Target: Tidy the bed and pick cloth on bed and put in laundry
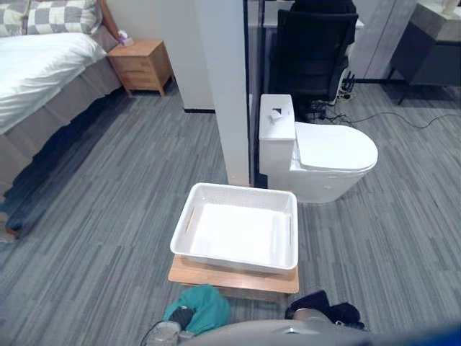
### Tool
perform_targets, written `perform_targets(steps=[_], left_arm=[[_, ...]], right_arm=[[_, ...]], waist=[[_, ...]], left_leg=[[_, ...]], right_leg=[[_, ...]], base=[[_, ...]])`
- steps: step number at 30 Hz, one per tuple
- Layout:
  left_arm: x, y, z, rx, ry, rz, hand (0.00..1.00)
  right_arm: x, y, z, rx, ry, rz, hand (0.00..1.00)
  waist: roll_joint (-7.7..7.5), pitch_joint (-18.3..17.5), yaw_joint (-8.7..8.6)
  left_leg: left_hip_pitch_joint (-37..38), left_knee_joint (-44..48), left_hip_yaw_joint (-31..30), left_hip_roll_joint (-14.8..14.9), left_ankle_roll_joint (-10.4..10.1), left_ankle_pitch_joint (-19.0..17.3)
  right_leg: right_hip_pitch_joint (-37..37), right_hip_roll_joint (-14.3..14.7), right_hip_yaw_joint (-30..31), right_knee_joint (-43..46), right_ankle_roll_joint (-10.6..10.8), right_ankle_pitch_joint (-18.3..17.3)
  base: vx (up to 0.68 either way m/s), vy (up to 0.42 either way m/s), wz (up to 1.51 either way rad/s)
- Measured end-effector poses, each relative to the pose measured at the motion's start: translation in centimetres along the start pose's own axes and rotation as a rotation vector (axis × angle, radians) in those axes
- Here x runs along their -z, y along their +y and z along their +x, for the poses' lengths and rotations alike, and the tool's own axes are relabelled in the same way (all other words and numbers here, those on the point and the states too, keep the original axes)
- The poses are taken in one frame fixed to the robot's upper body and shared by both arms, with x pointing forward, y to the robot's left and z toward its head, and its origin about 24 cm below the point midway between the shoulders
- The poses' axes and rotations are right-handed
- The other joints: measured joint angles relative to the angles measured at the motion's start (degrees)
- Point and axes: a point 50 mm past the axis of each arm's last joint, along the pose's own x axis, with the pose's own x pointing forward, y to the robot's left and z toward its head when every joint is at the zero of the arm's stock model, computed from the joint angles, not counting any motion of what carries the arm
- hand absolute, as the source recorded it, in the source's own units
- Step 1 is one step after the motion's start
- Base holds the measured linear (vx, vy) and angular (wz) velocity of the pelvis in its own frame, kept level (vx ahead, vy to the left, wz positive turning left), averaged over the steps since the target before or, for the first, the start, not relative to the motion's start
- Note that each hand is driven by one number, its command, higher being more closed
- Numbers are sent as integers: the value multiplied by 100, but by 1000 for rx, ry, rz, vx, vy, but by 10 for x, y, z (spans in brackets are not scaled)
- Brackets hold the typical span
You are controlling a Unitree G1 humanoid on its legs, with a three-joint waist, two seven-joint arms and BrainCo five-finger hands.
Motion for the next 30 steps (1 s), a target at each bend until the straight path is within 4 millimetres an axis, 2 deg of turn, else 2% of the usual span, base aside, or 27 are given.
perform_targets(steps=[3, 5, 9, 11, 15, 17, 18, 19, 20, 21, 25, 27, 28, 29, 30], left_arm=[[0, 4, 0, -9, 8, 0, 100], [5, 6, -1, -16, 35, -32, 100], [12, 15, -3, -58, 78, -87, 100], [14, 16, -4, -74, 92, -90, 100], [17, 17, -4, -104, 100, -166, 100], [17, 18, -5, -115, 97, -206, 100], [18, 22, -6, -128, 91, -240, 100], [20, 22, -6, -133, 88, -289, 100], [21, 18, -6, -125, 87, -305, 100], [21, 14, -5, -113, 88, -325, 100], [22, 31, -9, -120, 94, -352, 100], [22, 45, -13, -140, 97, -353, 100], [23, 49, -14, -137, 104, -350, 100], [24, 50, -14, -132, 109, -349, 100], [25, 50, -14, -126, 120, -351, 100]], right_arm=[[4, 1, -1, -13, -11, -24, 100], [-2, 6, -1, -35, -58, -53, 100], [-2, 14, -1, -66, -67, -83, 100], [-4, 15, 0, -63, -72, -65, 100], [-2, 11, 0, 24, -56, 106, 100], [-2, 5, 0, 93, -54, 202, 100], [-3, -3, -1, 154, -60, 271, 100], [-11, -13, -2, 213, -91, 325, 100], [-17, -22, -3, 251, -119, 348, 100], [-23, -35, -6, 311, -149, 380, 100], [-70, -57, -15, 402, -339, 462, 100], [-108, -71, -27, 433, -478, 454, 100], [-137, -80, -38, 449, -582, 428, 100], [-153, -85, -45, 454, -639, 413, 100], [-187, -91, -61, 461, -754, 376, 100]], waist=[[-73, 42, 35], [-116, 50, 143], [-307, -19, 149], [-264, -45, 150], [-264, -42, 142], [-267, -41, 136], [-303, -23, 164], [-320, -24, 166], [-154, -85, 134], [-16, -126, 128], [-202, -166, 132], [-362, -143, 124], [-395, -145, 108], [-396, -146, 100], [-400, -162, 81]], left_leg=[[-14, -9, 154, -125, 92, -14], [-10, -8, 296, -152, 153, -70], [-7, 0, 194, -157, 111, -176], [-19, 62, 141, -112, 105, -139], [57, 251, 139, -55, 87, -178], [68, 572, 155, -90, 68, -251], [-31, 1035, 185, -144, 65, -332], [-12, 753, 256, -203, 81, -498], [-30, 427, 268, -190, 113, -203], [23, 350, 364, -142, 163, -279], [-3, 412, 414, -301, 162, -281], [-9, 411, 411, -313, 163, -282], [-17, 405, 406, -314, 164, -282], [-17, 404, 403, -317, 164, -283], [-24, 404, 391, -320, 165, -283]], right_leg=[[0, -119, -42, -35, 24, 15], [-21, -130, -29, -82, 11, 7], [-159, -88, 3, 222, -2, -209], [-131, -34, -4, 195, -29, -155], [86, 2, -10, 70, -64, -72], [253, -101, 27, 24, -68, -65], [355, -262, 123, 23, -77, -54], [463, -373, 194, -3, -76, -53], [459, -309, 165, 2, -68, -48], [457, -244, 181, -1, -32, -76], [399, -413, 260, 52, -18, -64], [391, -420, 289, 52, -18, -64], [376, -417, 291, 56, -18, -65], [373, -417, 291, 58, -18, -66], [355, -415, 292, 71, -20, -71]], base=[[-97, 86, -10], [-15, 92, -32], [115, 8, 2], [200, -2, 2], [232, 30, -3], [181, 88, -9], [105, 91, -9], [95, 92, -4], [88, 103, -3], [88, 138, -10], [48, 117, -10], [8, 15, -3], [0, 0, 0], [0, 0, 0], [-22, -15, -5]])
